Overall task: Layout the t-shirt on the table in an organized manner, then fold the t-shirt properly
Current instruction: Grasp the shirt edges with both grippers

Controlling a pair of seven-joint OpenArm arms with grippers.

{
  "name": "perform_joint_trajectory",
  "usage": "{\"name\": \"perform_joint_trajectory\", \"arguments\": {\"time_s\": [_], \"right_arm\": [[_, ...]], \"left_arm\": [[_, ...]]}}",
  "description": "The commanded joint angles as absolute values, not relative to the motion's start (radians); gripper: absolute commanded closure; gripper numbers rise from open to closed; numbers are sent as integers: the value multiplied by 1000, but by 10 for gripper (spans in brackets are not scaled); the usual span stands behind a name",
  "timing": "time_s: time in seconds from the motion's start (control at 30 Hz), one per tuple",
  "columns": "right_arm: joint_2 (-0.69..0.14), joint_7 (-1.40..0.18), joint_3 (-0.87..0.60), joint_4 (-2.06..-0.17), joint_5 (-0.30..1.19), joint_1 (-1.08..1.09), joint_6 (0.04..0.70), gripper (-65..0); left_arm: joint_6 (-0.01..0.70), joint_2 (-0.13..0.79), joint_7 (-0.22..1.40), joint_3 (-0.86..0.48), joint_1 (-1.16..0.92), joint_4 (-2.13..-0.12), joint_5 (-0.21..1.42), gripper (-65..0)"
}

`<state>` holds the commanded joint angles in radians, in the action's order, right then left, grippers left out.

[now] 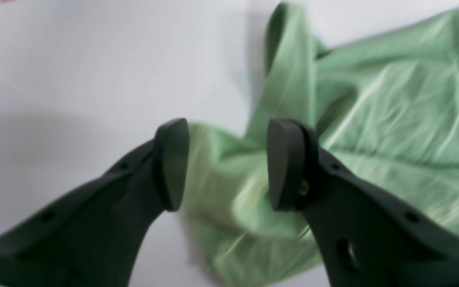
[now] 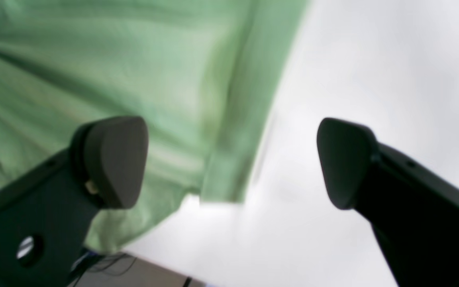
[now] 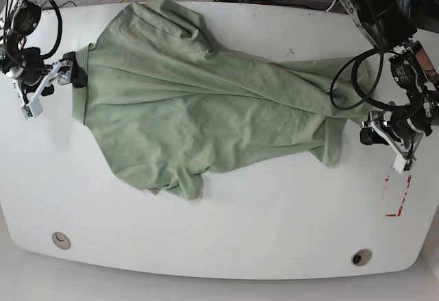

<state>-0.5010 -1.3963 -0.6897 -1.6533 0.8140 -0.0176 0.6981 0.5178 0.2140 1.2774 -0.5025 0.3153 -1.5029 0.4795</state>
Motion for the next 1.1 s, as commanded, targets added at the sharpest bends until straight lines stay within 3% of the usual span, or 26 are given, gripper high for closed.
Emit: {"name": "perform_joint_trajectory", "arguments": {"time_s": [0.33, 0.53, 0.87, 1.1], "right_arm": [[-466, -1396, -579, -1583, 644, 170, 698, -650], [-466, -1396, -561, -1538, 651, 194, 698, -650], [-466, -1396, -562, -1538, 651, 185, 698, -650], [-466, -1396, -568, -1538, 653, 185, 698, -650]], "left_arm": [[432, 179, 1145, -450, 409, -1326, 479, -301], [381, 180, 1078, -449, 437, -1211, 478, -301], [298, 186, 1017, -306, 464, -1099, 478, -301], [294, 186, 981, -252, 464, -1033, 478, -301]]}}
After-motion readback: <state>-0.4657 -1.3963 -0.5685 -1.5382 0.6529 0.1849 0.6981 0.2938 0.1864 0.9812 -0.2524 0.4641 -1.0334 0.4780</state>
